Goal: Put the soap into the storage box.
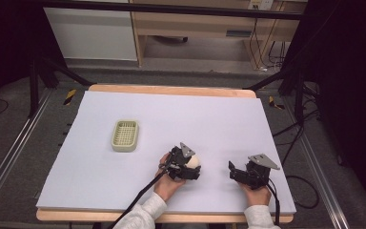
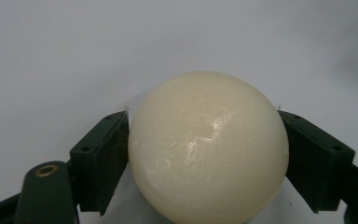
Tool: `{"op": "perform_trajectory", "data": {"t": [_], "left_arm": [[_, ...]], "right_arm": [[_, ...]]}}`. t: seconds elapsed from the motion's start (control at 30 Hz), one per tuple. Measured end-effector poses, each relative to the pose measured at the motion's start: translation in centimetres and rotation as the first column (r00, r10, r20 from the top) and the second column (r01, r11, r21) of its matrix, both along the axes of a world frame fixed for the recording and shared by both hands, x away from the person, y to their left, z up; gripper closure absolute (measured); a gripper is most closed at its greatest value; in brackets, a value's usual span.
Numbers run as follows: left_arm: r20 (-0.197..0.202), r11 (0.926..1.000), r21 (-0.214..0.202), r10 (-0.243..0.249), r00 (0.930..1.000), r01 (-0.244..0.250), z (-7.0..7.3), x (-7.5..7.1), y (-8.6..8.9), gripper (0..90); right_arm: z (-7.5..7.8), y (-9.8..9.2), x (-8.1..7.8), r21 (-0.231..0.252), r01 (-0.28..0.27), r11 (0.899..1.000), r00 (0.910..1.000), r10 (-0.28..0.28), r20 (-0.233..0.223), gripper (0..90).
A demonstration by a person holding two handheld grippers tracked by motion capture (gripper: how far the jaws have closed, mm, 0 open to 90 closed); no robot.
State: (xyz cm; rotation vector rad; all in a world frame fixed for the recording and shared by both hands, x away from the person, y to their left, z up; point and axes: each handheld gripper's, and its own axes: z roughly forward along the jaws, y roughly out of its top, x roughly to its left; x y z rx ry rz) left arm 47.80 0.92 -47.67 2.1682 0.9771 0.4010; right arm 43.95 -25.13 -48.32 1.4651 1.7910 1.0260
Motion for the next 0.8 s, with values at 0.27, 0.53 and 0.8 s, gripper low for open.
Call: {"op": "perform_trajectory", "data": {"t": [0.27, 0.53, 0.8], "left_arm": [[-0.016, 1.0000, -0.003, 0.001, 0.9999, -0.002, -0.22, 0.11, -0.14, 23.3], [-0.020, 1.0000, 0.001, -0.002, 0.9998, 0.002, -0.21, 0.15, -0.12, 23.8], [-0.014, 1.0000, 0.005, 0.006, 0.9999, -0.006, -0.20, 0.07, -0.27, 24.0]], "right_arm": [[0.03, -0.02, -0.03, 0.004, 0.001, 1.000, 1.0000, -0.001, 0.000, 7.5], [0.03, -0.02, -0.03, 0.002, 0.002, 1.000, 1.0000, -0.002, 0.001, 7.6], [0.04, -0.06, -0.03, 0.004, 0.001, 1.000, 1.0000, -0.001, 0.001, 7.7]]}}
